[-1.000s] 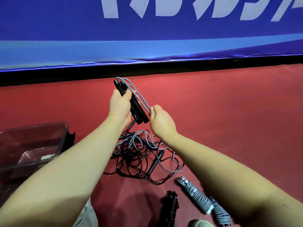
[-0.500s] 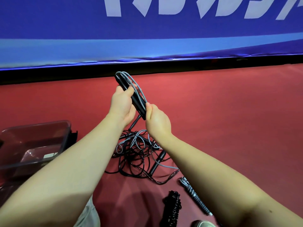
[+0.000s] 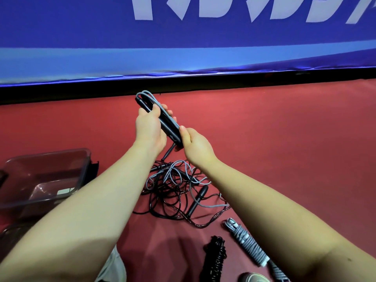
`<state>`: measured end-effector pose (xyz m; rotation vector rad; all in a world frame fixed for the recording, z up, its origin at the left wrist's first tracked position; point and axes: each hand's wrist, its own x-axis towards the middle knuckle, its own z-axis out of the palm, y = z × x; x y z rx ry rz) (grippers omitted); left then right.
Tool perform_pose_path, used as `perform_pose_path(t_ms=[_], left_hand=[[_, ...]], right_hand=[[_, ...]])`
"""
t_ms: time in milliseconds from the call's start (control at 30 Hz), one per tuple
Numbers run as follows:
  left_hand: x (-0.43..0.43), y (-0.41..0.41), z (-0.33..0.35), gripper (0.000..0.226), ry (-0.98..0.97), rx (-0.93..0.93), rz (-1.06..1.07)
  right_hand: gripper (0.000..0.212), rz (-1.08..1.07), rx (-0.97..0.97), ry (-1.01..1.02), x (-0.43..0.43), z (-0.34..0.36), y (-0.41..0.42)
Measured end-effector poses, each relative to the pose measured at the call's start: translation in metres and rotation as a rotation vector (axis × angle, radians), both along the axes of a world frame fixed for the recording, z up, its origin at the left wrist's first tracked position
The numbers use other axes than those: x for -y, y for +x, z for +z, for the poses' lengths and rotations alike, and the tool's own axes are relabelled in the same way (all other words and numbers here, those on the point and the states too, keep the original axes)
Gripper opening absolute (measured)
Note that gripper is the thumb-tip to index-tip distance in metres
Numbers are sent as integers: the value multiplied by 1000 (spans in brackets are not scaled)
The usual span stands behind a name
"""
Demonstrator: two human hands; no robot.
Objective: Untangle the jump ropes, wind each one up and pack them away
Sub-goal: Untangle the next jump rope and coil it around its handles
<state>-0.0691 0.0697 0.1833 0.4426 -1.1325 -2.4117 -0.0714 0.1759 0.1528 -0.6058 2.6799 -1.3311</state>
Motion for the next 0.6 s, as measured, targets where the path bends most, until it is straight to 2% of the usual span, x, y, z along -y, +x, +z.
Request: perform_pose_path(t_ms=[100, 233, 367, 500, 600], left_hand=[[-4, -2, -1, 12, 49, -9, 12], [-7, -5, -3, 14, 96, -7, 3], [-5, -7, -8, 28, 174, -14, -60], [3, -7, -4, 42, 197, -38, -160], [18, 0, -2, 42, 167, -28, -278]], right_hand=[[42, -63, 98, -190, 4, -5, 3], [44, -219, 116, -364, 15, -15, 8], [44, -280, 37, -340, 17, -21, 7], [37, -231, -49, -288, 9, -14, 0], [32, -163, -142, -168, -5, -4, -12]])
